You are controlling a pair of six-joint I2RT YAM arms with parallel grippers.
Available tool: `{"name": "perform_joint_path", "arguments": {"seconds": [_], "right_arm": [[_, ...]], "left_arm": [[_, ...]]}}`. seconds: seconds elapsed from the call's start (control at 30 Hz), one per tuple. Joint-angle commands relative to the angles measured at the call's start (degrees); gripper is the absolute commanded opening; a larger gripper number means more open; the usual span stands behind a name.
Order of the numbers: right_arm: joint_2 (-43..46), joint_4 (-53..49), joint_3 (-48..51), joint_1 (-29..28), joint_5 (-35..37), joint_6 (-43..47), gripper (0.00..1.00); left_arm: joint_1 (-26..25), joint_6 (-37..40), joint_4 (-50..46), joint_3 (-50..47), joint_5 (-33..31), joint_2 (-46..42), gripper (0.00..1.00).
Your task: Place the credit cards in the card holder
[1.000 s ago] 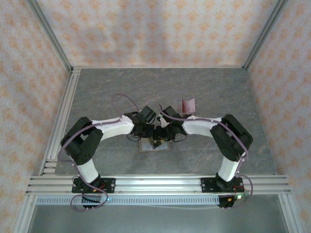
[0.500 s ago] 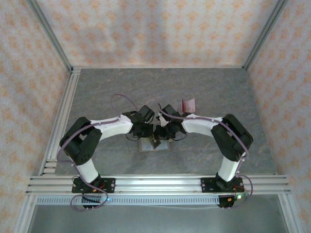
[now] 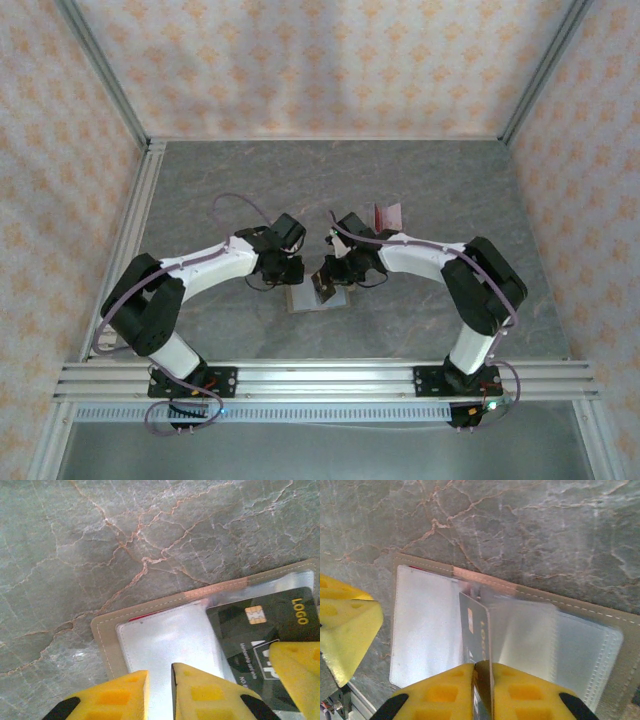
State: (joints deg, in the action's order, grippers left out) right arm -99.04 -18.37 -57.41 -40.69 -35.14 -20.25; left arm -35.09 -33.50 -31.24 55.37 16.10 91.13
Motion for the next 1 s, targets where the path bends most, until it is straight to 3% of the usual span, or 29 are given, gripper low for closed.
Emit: {"name": "perform_joint_path", "arguments": {"seconds": [0.0, 0.13, 0.4, 0.7, 0.97], "right_arm": [[2.50, -2.47, -0.80, 0.52, 2.52, 1.35, 0.16], [3.42, -3.35, -0.53, 0.68, 3.58, 1.62, 0.15], [3.13, -0.38, 0.32, 0.79, 1.11, 0.64, 0.05], [1.63, 2.71, 0.54, 0.46, -1.38, -0.82, 0.08], [2.50, 3.25, 1.43, 0.17, -0.48, -1.29, 0.00]], "left_arm": [[0.21, 1.24, -2.70, -0.62, 0.32, 0.50, 0.21], [0.20, 1.18, -2.25, -0.88, 0.45, 1.57, 0.21], [0.19, 1.05, -2.42, -1.84, -0.38, 2.01, 0.21], [0.20, 1.01, -2.38, -1.89, -0.62, 2.38, 0.21], [0.20, 0.72, -2.49, -2.28, -1.13, 2.00, 0.21]]}}
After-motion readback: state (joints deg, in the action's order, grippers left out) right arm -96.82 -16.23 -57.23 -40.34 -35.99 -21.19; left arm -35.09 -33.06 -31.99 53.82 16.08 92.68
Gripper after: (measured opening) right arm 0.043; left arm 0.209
